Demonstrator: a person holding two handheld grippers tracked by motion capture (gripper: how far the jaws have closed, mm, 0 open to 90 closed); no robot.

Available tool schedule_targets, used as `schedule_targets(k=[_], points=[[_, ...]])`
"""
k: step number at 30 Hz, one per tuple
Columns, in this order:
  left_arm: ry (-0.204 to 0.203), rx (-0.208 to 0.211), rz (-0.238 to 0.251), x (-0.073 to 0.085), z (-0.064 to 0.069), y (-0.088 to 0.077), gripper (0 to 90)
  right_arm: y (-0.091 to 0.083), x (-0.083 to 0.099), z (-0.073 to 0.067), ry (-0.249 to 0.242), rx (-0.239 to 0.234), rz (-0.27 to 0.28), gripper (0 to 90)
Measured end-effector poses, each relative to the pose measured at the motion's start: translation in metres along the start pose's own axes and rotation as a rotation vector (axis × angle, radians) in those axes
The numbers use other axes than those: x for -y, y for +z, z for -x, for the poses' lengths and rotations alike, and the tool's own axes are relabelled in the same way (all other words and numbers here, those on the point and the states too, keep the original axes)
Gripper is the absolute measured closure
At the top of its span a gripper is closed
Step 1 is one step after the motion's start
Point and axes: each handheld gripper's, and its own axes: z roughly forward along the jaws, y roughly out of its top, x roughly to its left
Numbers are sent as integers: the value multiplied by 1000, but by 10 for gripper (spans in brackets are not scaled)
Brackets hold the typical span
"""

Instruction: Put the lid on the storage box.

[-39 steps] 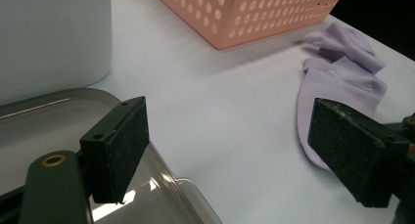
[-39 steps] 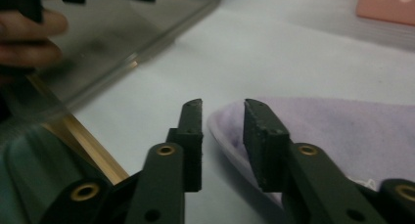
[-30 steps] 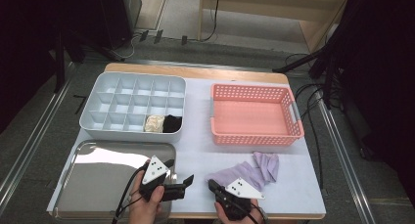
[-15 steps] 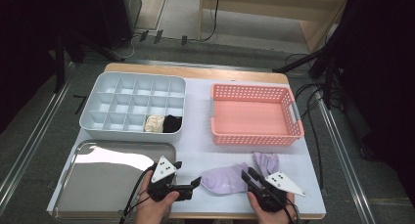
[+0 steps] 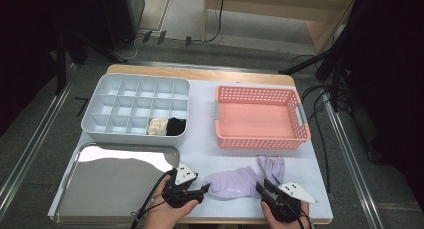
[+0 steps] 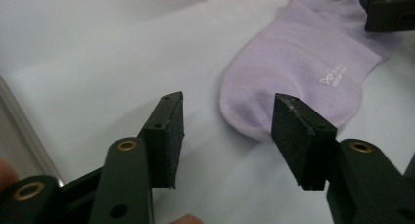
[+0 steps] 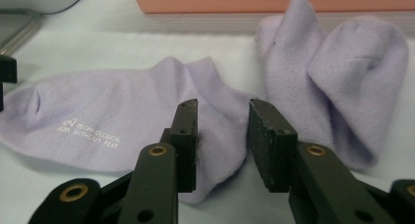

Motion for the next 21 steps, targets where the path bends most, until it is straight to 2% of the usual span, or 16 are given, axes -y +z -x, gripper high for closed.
schedule_targets(k=[3, 8, 11, 12, 14, 16, 19, 21], points=[[16, -3, -18, 0, 2, 1, 529, 2, 0, 0, -2, 19, -7, 621], [20, -4, -24, -1, 3, 3, 627, 7, -1, 0, -33, 31, -8, 598], [27, 19, -34, -2, 4, 4, 709, 9, -1, 0, -41, 29, -16, 609], [26, 25, -39, -3, 4, 4, 739, 9, -2, 0, -39, 29, -20, 635], [21, 39, -43, -3, 4, 5, 808, 11, -4, 1, -34, 5, -29, 742], [7, 38, -33, -5, 3, 5, 872, 12, -6, -1, -28, -13, -30, 828], [4, -8, -6, -11, -1, 6, 897, 15, -12, -4, -32, -18, -16, 860], [-17, -7, 17, -14, -6, 6, 899, 16, -18, -3, -22, -15, 16, 862]])
